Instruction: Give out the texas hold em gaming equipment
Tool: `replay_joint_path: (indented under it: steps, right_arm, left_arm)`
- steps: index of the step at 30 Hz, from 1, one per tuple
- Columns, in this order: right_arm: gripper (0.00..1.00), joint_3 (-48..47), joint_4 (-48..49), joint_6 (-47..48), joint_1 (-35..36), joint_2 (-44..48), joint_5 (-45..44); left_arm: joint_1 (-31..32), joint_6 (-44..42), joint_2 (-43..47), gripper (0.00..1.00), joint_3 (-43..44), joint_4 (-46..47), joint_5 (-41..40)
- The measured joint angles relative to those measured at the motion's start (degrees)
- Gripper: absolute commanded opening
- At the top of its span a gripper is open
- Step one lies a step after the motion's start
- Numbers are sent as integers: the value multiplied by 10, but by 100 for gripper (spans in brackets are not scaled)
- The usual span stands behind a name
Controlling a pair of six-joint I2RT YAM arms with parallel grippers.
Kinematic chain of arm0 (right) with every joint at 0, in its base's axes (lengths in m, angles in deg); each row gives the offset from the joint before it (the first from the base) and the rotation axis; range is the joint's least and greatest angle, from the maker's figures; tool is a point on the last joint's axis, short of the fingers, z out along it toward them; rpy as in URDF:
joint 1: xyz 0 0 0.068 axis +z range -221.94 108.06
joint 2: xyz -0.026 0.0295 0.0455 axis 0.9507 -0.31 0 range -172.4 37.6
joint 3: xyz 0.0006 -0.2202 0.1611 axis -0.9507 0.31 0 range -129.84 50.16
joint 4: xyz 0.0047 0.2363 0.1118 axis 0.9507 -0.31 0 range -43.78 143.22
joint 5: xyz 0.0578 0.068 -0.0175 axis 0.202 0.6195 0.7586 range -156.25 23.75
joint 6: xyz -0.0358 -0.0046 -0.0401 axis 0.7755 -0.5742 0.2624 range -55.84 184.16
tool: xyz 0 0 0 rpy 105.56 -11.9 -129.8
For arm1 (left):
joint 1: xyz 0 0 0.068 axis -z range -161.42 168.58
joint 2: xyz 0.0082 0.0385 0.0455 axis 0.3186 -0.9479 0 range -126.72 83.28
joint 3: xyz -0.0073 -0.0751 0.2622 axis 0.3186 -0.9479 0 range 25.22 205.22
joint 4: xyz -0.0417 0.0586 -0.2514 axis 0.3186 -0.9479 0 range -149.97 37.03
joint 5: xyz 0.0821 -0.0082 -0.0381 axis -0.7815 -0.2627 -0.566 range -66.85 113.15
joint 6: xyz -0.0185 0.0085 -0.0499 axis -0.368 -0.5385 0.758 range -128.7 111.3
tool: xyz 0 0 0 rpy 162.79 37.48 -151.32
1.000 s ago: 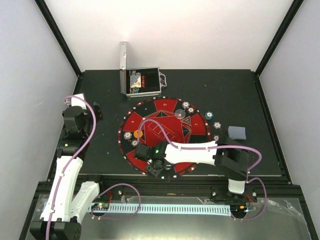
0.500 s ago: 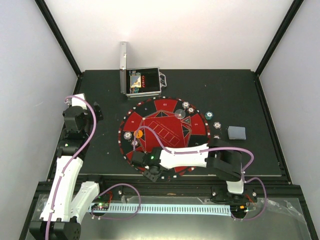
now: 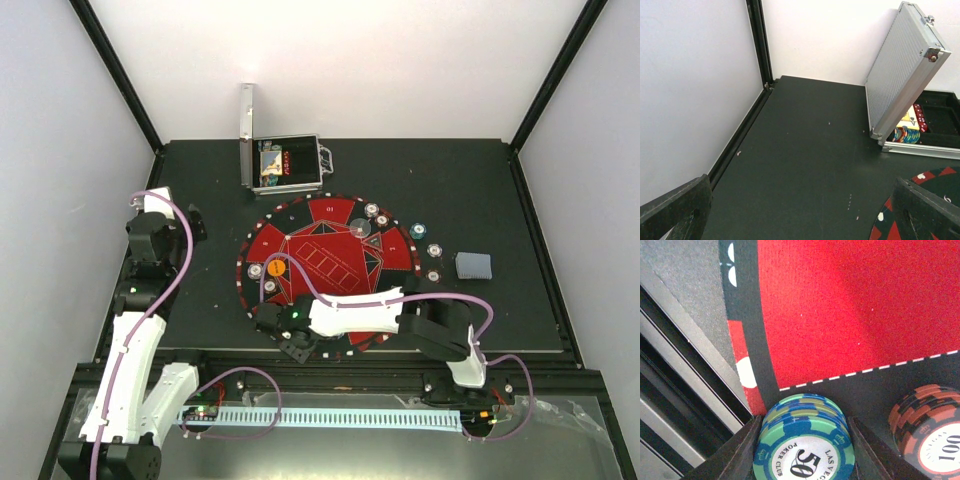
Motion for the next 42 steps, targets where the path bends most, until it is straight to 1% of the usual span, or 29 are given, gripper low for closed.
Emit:
replay_joint_path:
  steps: [11, 31, 42]
  right_arm:
    - [42, -9, -1, 0, 0, -7, -8]
    - [43, -9, -1, -2, -6, -7, -3]
    - [50, -8, 0, -4, -11, -7, 3]
  left_arm:
    - [1, 0, 0, 99, 0, 0, 0]
    - [2, 0, 0, 99, 0, 0, 0]
    - [2, 0, 0, 99, 0, 0, 0]
